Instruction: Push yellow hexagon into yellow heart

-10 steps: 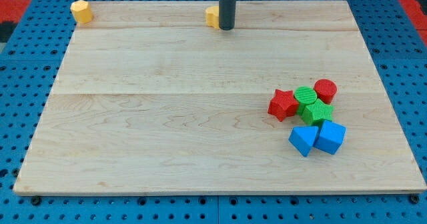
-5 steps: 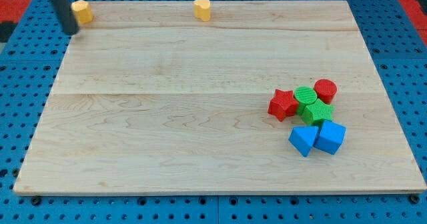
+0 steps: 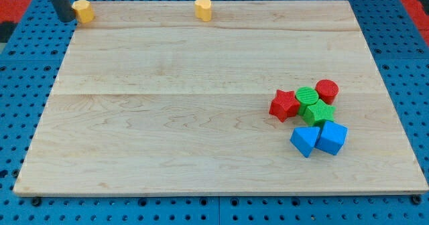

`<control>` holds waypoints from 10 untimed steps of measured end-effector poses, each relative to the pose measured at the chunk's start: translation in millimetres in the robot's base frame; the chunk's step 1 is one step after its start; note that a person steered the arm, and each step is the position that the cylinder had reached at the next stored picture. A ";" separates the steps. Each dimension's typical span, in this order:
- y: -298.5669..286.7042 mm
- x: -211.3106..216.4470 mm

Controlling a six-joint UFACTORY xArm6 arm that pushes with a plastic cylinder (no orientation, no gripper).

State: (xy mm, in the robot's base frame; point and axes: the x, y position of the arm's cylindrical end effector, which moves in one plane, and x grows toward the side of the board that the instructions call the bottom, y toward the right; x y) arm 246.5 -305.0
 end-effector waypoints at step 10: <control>25.6 -54.6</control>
State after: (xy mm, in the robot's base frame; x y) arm 192.0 -279.5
